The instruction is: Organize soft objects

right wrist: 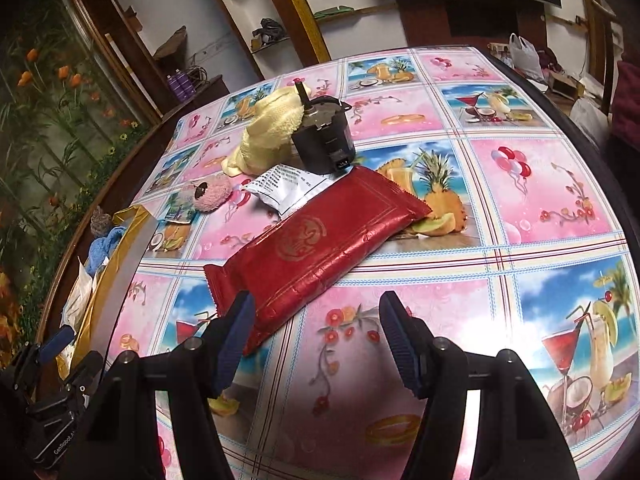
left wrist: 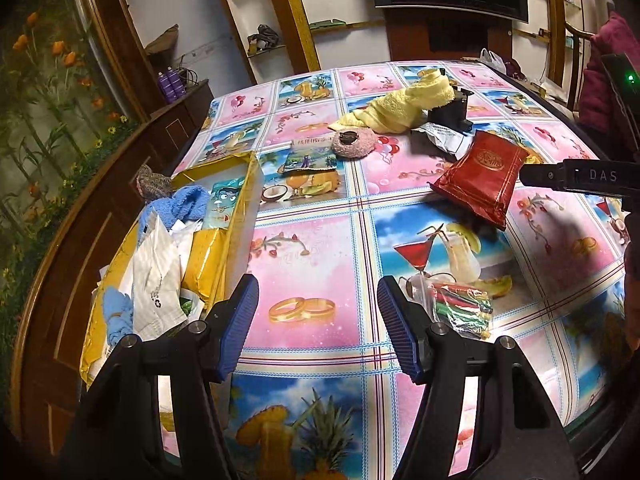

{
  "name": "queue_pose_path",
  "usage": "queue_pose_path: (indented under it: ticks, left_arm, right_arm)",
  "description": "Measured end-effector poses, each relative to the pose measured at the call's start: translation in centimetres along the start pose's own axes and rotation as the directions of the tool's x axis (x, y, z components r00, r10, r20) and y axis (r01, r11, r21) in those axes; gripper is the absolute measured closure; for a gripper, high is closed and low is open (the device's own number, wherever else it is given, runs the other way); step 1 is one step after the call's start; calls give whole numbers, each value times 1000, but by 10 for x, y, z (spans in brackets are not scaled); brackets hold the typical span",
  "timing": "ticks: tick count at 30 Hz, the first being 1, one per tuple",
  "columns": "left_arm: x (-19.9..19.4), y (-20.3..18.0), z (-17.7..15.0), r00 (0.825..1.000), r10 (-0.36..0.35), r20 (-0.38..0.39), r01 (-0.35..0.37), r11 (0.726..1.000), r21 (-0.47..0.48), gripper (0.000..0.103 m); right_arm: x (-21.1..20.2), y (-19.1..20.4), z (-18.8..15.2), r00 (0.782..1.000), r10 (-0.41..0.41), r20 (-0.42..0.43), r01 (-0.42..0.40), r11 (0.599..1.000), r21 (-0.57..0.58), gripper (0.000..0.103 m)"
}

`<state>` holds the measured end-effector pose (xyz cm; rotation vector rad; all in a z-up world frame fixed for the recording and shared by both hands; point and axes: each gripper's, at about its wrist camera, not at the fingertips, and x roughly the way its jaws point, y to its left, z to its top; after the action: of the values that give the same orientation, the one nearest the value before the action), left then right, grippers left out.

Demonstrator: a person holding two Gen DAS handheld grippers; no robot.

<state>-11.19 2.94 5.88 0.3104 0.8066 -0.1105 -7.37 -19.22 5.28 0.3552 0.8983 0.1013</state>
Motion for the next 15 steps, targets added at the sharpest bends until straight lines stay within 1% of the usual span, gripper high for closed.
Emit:
queue_pose_path:
  ticks: [15]
  left_arm:
    - [17,7,-2,999,4,-37,-5,1000,-17,41]
  right_arm:
    - [9,11,13,1000,-8,-7,8,1000,-29,39]
